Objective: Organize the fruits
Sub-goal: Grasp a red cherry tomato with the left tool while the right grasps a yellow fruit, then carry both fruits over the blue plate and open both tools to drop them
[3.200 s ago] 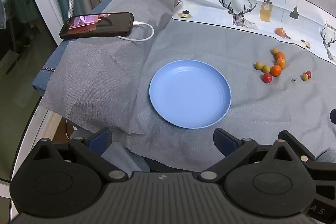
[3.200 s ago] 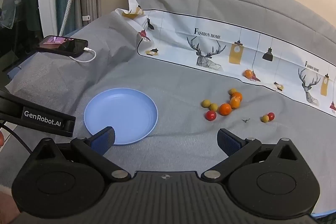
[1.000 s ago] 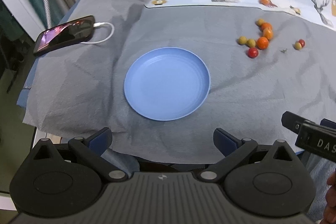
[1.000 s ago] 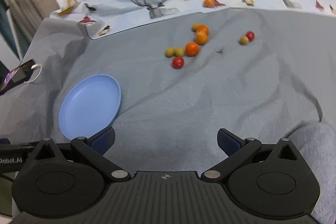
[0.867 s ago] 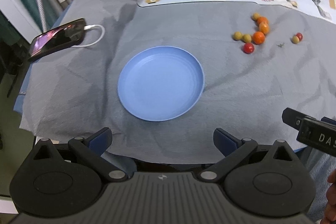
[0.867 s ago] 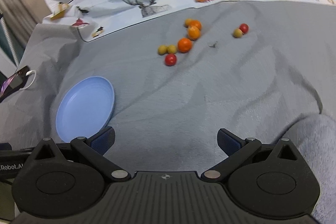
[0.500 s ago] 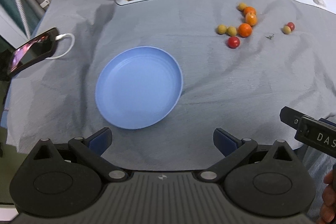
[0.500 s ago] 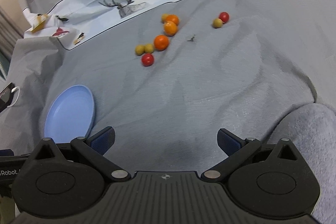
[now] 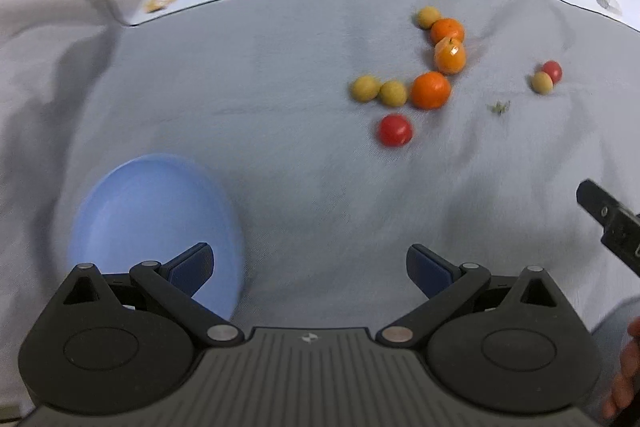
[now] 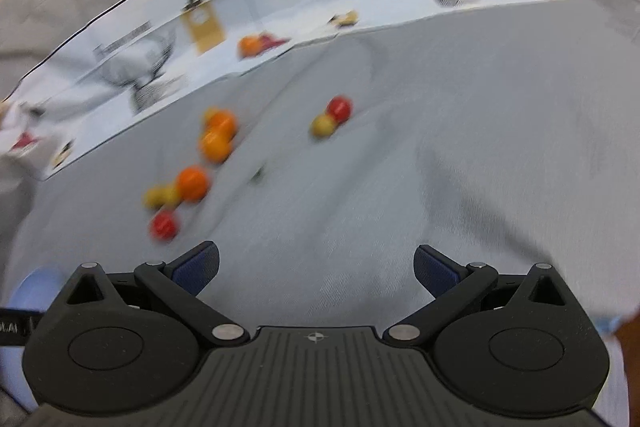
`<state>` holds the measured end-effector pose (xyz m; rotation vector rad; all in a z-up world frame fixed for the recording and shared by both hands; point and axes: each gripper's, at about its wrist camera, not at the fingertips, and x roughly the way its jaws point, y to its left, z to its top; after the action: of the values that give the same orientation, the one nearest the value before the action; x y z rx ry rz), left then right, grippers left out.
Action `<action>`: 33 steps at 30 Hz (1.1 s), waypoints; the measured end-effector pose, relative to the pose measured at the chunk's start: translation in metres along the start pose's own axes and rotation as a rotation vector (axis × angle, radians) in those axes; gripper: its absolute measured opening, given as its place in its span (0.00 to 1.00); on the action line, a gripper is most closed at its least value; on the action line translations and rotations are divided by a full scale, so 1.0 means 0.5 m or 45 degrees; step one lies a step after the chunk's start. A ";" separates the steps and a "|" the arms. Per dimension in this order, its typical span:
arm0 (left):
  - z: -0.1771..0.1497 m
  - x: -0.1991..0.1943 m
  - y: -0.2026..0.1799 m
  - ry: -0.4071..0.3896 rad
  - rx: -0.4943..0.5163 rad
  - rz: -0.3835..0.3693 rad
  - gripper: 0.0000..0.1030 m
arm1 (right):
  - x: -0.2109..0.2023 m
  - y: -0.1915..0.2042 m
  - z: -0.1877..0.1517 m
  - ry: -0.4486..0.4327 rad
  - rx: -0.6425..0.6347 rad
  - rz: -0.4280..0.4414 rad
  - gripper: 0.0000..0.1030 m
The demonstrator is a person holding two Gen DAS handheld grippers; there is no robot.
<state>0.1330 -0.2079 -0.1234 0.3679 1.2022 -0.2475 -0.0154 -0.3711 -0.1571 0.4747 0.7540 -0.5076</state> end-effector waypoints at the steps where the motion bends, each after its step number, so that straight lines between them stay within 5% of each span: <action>1: 0.020 0.021 -0.009 0.008 -0.002 -0.005 1.00 | 0.029 -0.004 0.015 -0.025 -0.008 -0.017 1.00; 8: 0.129 0.139 -0.066 -0.003 -0.012 -0.010 1.00 | 0.220 -0.021 0.109 -0.039 0.070 -0.098 1.00; 13: 0.161 0.226 -0.088 0.000 0.030 0.060 1.00 | 0.317 0.016 0.121 -0.042 -0.048 -0.145 1.00; 16: 0.162 0.238 -0.068 -0.013 -0.036 -0.013 1.00 | 0.330 0.033 0.100 -0.165 -0.177 -0.192 0.99; 20: 0.163 0.242 -0.058 -0.006 -0.048 -0.036 1.00 | 0.328 0.024 0.104 -0.169 -0.166 -0.172 0.99; 22: 0.170 0.238 -0.064 0.012 -0.015 -0.014 1.00 | 0.318 0.023 0.102 -0.191 -0.155 -0.187 0.82; 23: 0.170 0.231 -0.067 0.008 -0.006 -0.015 0.91 | 0.310 0.023 0.101 -0.204 -0.158 -0.177 0.69; 24: 0.169 0.222 -0.068 -0.002 -0.005 -0.048 0.70 | 0.302 0.022 0.102 -0.205 -0.166 -0.161 0.42; 25: 0.170 0.212 -0.068 -0.001 -0.006 -0.090 0.57 | 0.297 0.021 0.104 -0.193 -0.161 -0.152 0.30; 26: 0.170 0.203 -0.071 0.009 0.000 -0.103 0.32 | 0.292 0.015 0.107 -0.177 -0.136 -0.141 0.30; 33: 0.144 0.134 -0.065 -0.046 0.001 -0.154 0.31 | 0.232 -0.015 0.120 -0.047 0.042 -0.028 0.30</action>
<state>0.2056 -0.2663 -0.1685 0.2905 1.1905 -0.3581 0.0835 -0.4412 -0.2065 0.4868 0.7173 -0.5485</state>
